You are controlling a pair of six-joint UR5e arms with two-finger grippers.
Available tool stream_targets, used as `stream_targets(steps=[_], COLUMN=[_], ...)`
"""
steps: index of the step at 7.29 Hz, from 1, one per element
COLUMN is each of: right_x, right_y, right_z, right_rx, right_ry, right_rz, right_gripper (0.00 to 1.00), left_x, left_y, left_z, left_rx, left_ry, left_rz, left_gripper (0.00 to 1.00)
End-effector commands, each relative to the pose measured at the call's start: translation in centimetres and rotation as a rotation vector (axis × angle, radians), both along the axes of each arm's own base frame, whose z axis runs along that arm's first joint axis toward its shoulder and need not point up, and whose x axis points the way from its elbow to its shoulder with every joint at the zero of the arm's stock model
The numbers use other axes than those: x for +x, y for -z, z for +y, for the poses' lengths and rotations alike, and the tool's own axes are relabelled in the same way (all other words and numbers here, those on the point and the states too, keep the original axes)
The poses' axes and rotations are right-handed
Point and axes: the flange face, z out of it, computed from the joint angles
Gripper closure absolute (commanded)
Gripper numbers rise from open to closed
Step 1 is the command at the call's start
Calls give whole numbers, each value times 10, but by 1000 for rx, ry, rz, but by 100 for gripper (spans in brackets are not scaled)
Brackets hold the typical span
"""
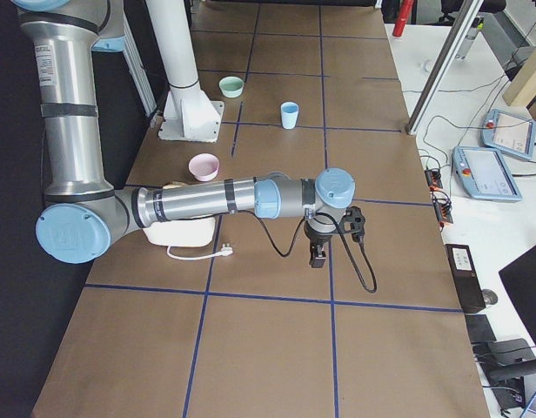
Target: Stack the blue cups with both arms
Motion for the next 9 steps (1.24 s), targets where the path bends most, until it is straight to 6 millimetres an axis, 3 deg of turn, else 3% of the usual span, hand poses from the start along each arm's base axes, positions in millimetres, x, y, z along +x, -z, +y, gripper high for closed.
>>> stream_targets(steps=[1,2,3,7,9], right_x=[10,16,24,56,68], right_y=[-45,-63,-67,-72,-66], right_z=[7,27,31,40,33], right_rx=[-60,11,44,21,-37], right_ry=[-15,-25,-46,-115,-141], right_rz=[14,11,9,-7,-5], right_gripper=[0,0,0,0,0], left_x=[0,1,1,1,1], left_y=[-6,-3,-4,-10,-13], left_z=[-2,-5,-6,-4,-4], left_rx=[6,10,6,-21,-24], left_ry=[2,2,3,13,13], left_rz=[1,0,0,-2,-2], left_gripper=[0,0,0,0,0])
